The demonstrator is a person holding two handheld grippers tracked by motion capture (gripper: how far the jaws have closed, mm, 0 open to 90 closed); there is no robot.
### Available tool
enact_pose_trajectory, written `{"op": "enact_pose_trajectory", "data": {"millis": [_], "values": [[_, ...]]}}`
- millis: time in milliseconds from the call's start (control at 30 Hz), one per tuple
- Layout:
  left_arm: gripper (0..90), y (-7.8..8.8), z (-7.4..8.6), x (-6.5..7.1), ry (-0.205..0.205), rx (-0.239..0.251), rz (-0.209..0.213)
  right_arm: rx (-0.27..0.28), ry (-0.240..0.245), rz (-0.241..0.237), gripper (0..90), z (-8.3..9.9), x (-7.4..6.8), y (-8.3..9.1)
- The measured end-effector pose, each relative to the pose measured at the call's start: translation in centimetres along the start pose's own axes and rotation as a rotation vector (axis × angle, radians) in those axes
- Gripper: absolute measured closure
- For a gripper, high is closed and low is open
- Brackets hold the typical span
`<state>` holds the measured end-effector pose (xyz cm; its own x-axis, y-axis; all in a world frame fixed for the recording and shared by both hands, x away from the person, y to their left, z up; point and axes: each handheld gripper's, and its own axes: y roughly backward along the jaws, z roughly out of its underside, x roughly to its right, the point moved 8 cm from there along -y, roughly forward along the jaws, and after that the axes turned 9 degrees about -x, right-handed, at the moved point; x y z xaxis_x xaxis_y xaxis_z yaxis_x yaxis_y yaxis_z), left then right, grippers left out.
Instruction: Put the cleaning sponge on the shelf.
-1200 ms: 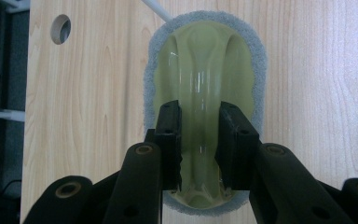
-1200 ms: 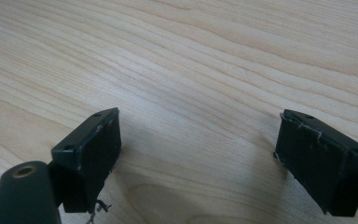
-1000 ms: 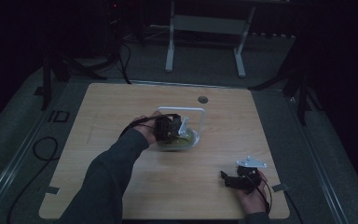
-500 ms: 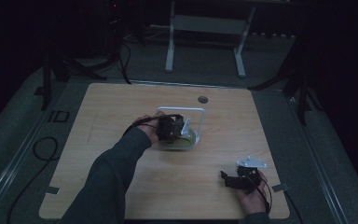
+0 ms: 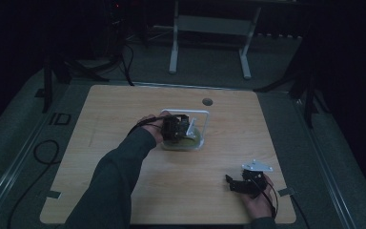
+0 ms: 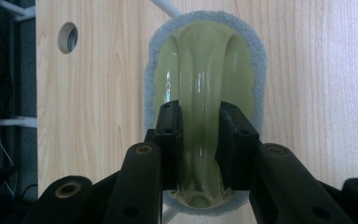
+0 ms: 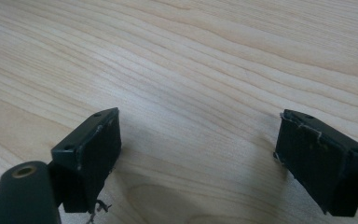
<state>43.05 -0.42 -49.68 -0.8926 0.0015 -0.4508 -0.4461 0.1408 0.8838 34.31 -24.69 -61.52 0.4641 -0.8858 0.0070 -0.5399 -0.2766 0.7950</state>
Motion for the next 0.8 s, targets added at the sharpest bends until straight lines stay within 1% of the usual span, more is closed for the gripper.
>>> {"op": "enact_pose_trajectory", "data": {"millis": [67, 100, 167, 200, 333, 500, 600, 700, 800], "values": [[71.9, 0.0, -0.1, 0.0, -0.003, -0.004, 0.001, 0.000, 0.000, 0.000, 13.6, 0.0, 0.0, 0.0], [71.9, -0.1, -0.3, -0.1, -0.015, -0.013, -0.008, 0.000, 0.001, 0.000, 13.6, 0.0, 0.0, 0.0], [71.9, -0.2, -0.3, -0.1, -0.015, -0.016, -0.008, 0.000, 0.001, 0.000, 13.6, 0.0, 0.0, 0.0], [71.9, -0.3, -0.5, -0.2, -0.022, -0.018, -0.019, 0.000, 0.001, 0.000, 13.6, 0.0, 0.0, 0.0], [71.9, -0.6, -0.5, -0.1, -0.026, -0.020, -0.014, 0.000, 0.000, 0.000, 13.6, 0.0, 0.0, 0.0], [71.9, -1.0, -0.5, -0.2, -0.023, -0.030, -0.011, 0.001, 0.001, 0.000, 13.6, 0.0, 0.0, 0.0], [71.9, -1.1, -0.4, -0.3, -0.016, -0.034, -0.023, 0.000, 0.000, 0.000, 13.6, 0.0, 0.0, 0.0], [71.9, -1.2, -0.4, -0.4, -0.017, -0.038, -0.024, 0.000, 0.000, 0.000, 13.6, 0.0, 0.0, 0.0], [71.9, -1.5, -0.4, -0.4, -0.009, -0.045, -0.022, 0.000, 0.000, 0.000, 13.7, 0.0, 0.0, 0.0]]}}
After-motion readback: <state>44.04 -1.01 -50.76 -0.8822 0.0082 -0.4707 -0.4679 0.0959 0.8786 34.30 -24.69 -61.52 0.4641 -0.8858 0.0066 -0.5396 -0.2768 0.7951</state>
